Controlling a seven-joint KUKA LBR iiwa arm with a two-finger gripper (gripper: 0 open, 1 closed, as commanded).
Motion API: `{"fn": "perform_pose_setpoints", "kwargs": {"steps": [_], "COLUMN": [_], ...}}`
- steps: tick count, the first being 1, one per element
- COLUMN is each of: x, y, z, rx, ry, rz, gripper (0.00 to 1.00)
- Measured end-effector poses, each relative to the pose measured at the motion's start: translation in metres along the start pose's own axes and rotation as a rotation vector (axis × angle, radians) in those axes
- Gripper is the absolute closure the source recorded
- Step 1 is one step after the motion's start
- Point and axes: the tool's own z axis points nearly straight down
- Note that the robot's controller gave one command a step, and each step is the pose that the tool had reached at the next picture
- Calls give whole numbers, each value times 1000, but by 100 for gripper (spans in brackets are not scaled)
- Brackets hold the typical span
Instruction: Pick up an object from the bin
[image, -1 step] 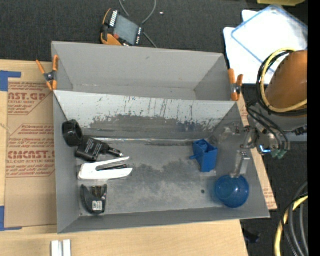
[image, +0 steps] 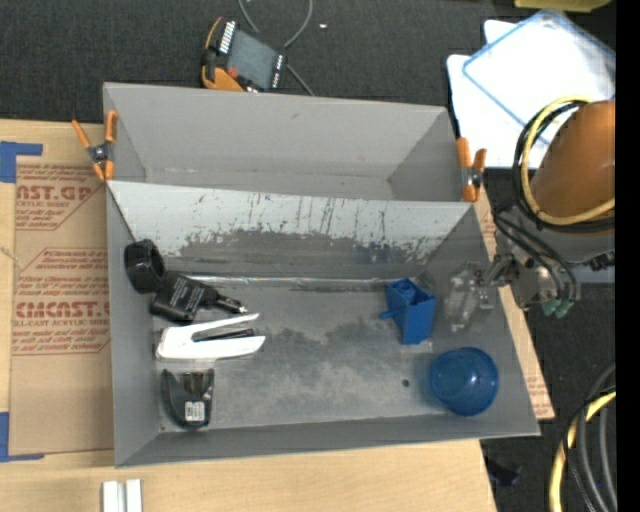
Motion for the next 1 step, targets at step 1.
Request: {"fn": "perform_pose_setpoints", "kwargs": {"steps": [1], "x": [0], "y": [0], "z": [0], "rx": [0], "ry": [0], "rz": [0], "gripper": [100]}}
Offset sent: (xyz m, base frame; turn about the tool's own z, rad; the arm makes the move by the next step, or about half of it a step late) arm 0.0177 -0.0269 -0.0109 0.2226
